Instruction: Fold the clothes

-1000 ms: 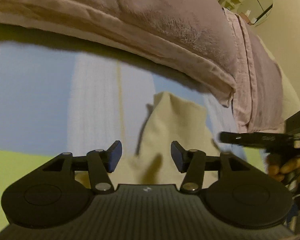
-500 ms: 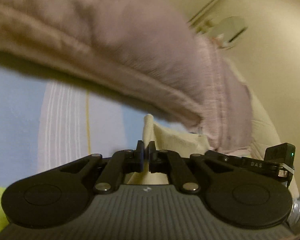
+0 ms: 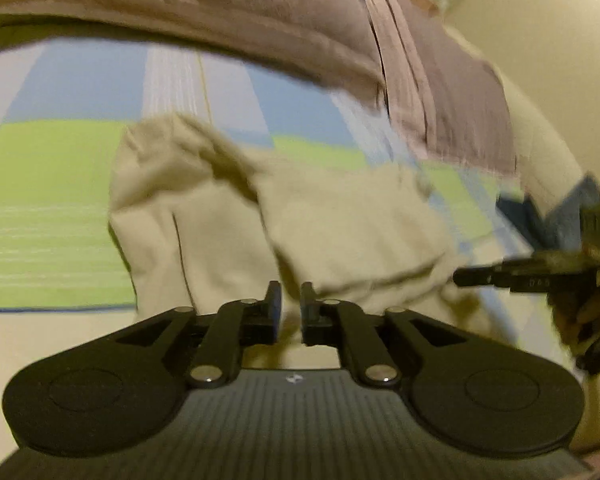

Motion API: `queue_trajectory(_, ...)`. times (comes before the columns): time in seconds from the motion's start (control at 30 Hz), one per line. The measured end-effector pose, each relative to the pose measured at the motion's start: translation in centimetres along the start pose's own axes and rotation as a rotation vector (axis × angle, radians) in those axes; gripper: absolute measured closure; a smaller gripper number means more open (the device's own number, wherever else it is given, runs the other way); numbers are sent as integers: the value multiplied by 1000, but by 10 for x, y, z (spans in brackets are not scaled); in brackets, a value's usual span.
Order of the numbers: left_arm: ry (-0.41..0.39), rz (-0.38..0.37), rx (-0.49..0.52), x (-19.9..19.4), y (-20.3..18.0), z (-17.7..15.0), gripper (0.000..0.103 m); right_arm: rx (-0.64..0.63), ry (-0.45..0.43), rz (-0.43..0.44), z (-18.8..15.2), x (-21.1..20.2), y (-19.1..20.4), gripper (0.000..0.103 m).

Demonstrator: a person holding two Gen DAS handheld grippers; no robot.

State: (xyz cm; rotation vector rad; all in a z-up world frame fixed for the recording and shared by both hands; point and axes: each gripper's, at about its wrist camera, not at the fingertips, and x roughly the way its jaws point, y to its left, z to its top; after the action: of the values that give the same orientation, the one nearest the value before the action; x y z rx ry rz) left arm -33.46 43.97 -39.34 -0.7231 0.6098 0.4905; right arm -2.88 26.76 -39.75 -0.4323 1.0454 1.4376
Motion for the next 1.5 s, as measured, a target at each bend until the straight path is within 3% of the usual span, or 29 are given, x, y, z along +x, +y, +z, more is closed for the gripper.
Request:
queue_trajectory(0.07, -69, 3, -18, 0, -3, 17, 76, 49, -70, 17, 12, -6, 3, 84)
queue_trajectory(0.1, -90, 10, -4, 6, -7, 26, 74, 70, -110, 24, 18, -6, 4, 64)
queue_trajectory(0.13, -100, 30, 33, 14, -13, 35, 74, 89, -158, 22, 26, -4, 7, 54)
queue_trajectory(0.23, -113, 83, 165, 44, -29, 51, 74, 54, -252, -32, 49, 14, 19, 54)
queue_trajectory(0.3, -61, 106, 203, 65, -31, 45, 76, -16, -213, -78, 48, 37, 24, 55)
queue_trajectory(0.33, -25, 120, 214, 75, -31, 38, 77, -55, -180, -100, 45, 49, 26, 66)
queue_trajectory(0.4, 19, 150, 246, 84, -29, 17, 77, -132, -113, -144, 38, 73, 30, 70)
queue_trajectory(0.47, -9, 165, 274, 78, -30, 0, 77, -235, -102, -184, 26, 82, 34, 70)
queue_trajectory(0.53, -13, 172, 258, 70, -29, 6, 78, -282, -89, -204, 27, 78, 37, 70)
queue_trajectory(0.6, -40, 179, 239, 62, -28, 19, 79, -260, -67, -217, 38, 72, 37, 70)
queue_trajectory(0.7, -125, 191, 231, 55, -21, 49, 79, -221, -172, -219, 56, 56, 40, 70)
queue_trajectory(0.8, -119, 268, 288, 72, -9, 62, 79, -232, -228, -241, 76, 67, 42, 70)
queue_trajectory(0.87, -85, 309, 272, 85, 10, 56, 73, -247, -192, -273, 80, 90, 36, 70)
queue_trajectory(0.93, -98, 285, 206, 85, 30, 44, 74, -243, -109, -300, 74, 117, 18, 70)
queue_trajectory(1.03, -135, 287, 194, 67, 30, 45, 76, -177, -133, -252, 72, 104, 1, 70)
queue_trajectory(1.1, -186, 275, 167, 49, 24, 47, 81, -162, -181, -278, 74, 80, 7, 70)
queue_trajectory(1.17, -200, 216, 136, 33, 16, 41, 81, -147, -234, -280, 64, 52, 20, 70)
queue_trajectory(1.27, -157, 151, 176, 15, -2, 14, 80, -127, -226, -265, 31, 25, 39, 70)
queue_trajectory(1.4, -4, 162, 207, 7, -3, -47, 82, -97, -77, -350, -40, 20, 51, 70)
queue_trajectory(1.43, -6, 171, 209, 0, -3, -59, 88, -80, -36, -372, -59, 19, 52, 70)
queue_trajectory(1.5, 27, 184, 170, -20, -4, -68, 88, -76, -6, -398, -83, 3, 57, 70)
